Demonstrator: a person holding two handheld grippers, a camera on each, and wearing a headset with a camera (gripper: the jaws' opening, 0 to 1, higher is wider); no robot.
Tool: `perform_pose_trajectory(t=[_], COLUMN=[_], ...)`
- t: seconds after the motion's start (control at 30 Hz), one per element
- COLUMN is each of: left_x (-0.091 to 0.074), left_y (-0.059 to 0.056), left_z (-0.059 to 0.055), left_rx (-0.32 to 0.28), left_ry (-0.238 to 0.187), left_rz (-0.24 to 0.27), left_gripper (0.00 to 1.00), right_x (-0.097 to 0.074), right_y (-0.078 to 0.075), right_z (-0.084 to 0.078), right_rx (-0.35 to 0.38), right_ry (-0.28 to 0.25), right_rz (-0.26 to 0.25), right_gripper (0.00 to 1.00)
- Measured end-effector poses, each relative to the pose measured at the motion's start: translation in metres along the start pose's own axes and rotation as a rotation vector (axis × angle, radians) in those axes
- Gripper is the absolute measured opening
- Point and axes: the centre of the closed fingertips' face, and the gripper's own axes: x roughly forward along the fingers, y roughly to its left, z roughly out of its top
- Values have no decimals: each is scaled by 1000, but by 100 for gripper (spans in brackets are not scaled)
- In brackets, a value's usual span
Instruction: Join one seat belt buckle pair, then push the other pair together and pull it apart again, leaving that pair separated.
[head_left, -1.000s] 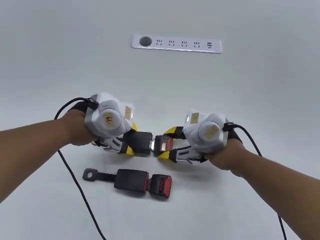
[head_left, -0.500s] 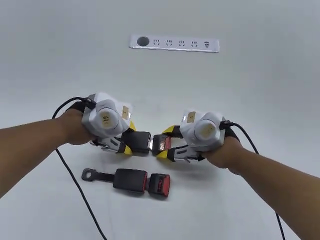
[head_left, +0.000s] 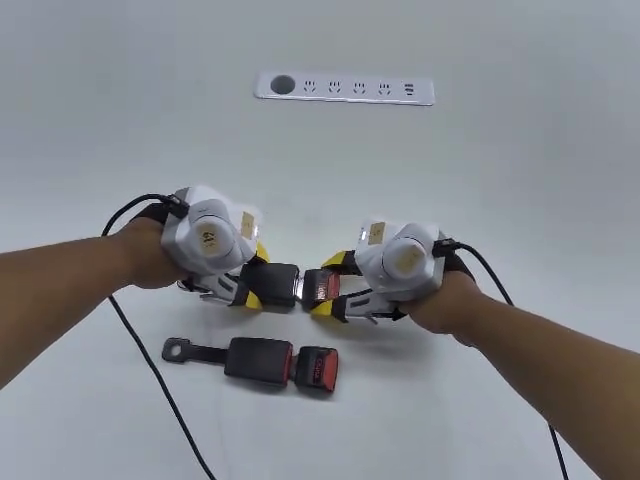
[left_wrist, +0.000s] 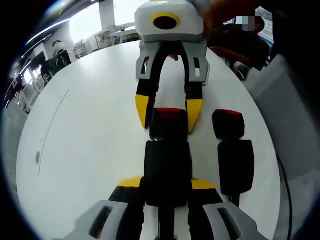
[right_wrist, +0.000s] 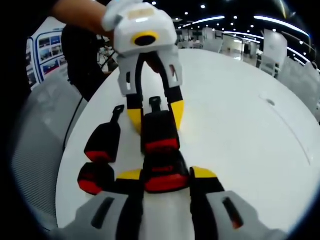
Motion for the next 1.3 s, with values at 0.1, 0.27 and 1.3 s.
perform_pose_trajectory(t=[0.1,0.27,1.3], left_x=[0,0,-1], left_y=[0,0,0], left_z=[0,0,0], left_rx=[-3,-4,-22], left_ry=[0,3,6], left_rz=[1,1,3], left_gripper=[34,34,34], right_x=[0,0,-57], right_y=[0,0,-11], right_z=[0,-1,-50], right_rx=[0,3,16], right_ry=[0,-1,14], right_rz=[-2,-5,-37], right_gripper=[36,36,37])
